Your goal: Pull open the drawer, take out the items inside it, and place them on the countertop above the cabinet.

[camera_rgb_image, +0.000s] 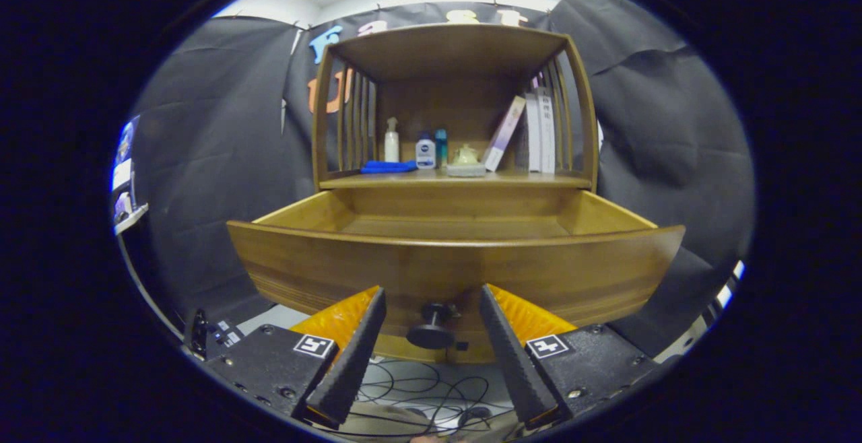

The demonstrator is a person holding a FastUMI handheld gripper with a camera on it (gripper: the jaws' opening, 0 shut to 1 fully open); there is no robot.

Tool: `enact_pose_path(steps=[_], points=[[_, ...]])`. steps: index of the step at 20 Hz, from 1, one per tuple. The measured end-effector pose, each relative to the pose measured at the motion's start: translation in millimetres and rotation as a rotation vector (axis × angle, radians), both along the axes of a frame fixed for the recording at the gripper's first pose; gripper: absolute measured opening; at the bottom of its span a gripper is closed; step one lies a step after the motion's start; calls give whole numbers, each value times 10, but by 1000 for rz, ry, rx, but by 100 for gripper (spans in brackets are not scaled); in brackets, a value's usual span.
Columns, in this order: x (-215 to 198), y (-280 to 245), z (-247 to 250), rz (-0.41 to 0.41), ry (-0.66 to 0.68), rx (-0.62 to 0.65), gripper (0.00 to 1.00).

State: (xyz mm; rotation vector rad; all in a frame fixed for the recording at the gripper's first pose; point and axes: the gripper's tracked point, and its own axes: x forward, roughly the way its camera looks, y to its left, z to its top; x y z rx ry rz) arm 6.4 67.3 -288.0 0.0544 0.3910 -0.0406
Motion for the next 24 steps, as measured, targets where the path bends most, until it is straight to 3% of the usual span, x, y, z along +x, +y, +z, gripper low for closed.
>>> enact_pose_path(steps=[10, 24], points=[[146, -59, -38, -106, -4, -42, 89], [246, -19, 13, -109, -9, -44, 92]])
